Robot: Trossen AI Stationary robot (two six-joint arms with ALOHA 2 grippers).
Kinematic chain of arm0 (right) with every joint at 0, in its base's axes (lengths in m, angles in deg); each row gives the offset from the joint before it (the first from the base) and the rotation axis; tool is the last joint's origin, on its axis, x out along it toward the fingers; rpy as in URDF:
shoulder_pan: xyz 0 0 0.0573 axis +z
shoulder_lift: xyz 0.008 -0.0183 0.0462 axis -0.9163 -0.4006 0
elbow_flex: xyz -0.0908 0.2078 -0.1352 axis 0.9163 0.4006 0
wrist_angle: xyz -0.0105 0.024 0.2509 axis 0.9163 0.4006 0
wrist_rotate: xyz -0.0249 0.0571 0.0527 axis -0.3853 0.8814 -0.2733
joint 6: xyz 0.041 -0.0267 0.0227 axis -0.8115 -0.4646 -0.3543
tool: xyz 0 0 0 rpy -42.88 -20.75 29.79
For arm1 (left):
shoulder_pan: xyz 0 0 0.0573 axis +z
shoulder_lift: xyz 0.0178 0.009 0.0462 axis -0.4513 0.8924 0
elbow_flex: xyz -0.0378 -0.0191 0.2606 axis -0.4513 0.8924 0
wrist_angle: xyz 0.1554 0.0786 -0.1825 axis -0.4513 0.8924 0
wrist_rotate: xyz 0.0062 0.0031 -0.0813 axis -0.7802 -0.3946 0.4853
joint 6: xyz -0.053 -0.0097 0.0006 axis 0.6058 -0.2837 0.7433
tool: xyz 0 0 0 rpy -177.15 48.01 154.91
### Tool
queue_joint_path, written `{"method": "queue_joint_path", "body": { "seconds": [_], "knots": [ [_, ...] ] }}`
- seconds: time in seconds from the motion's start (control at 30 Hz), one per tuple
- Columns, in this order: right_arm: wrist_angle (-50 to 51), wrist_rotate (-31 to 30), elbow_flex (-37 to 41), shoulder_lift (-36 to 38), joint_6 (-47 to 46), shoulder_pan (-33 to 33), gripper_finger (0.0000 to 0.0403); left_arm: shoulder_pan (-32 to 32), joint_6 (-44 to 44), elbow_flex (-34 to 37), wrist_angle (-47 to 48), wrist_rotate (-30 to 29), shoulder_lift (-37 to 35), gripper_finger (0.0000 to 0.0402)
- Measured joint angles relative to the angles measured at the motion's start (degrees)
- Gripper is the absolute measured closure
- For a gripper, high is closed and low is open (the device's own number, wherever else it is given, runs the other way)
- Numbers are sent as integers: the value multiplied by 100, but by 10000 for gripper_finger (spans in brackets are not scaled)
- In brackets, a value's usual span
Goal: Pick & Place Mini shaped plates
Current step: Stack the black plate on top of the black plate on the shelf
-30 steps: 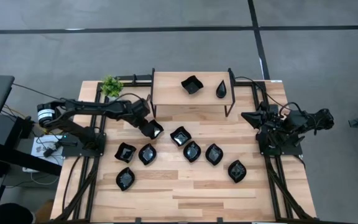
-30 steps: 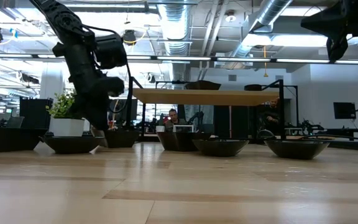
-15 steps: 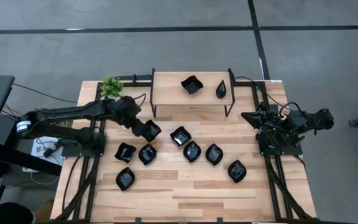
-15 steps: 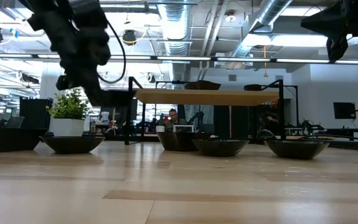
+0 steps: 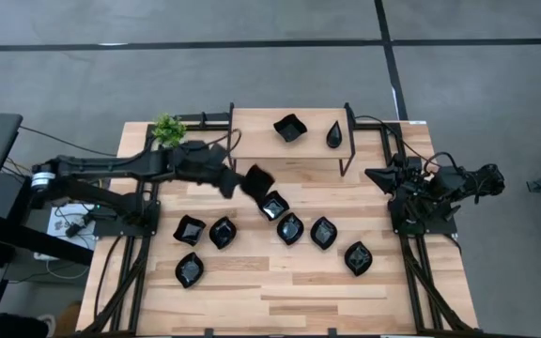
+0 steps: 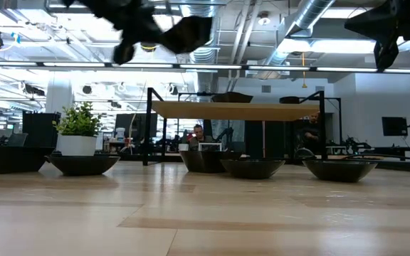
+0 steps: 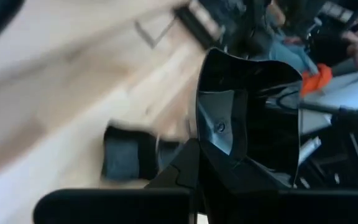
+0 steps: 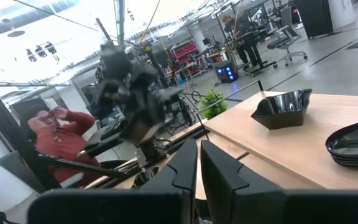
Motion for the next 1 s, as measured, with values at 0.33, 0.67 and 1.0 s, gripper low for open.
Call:
{"method": "queue_joint_path", "body": {
  "seconds": [0.33,0.67,1.0],
  "knots": [
    [48,0,0,0,-2,0,386,870,-782,-2041,140,187,1749,398],
    [176,0,0,-2,-4,-7,386,1583,-1696,-3703,979,486,2997,398],
    [174,0,0,-4,-4,-7,386,2226,-2543,-4229,1175,681,3614,398]
  ]
}}
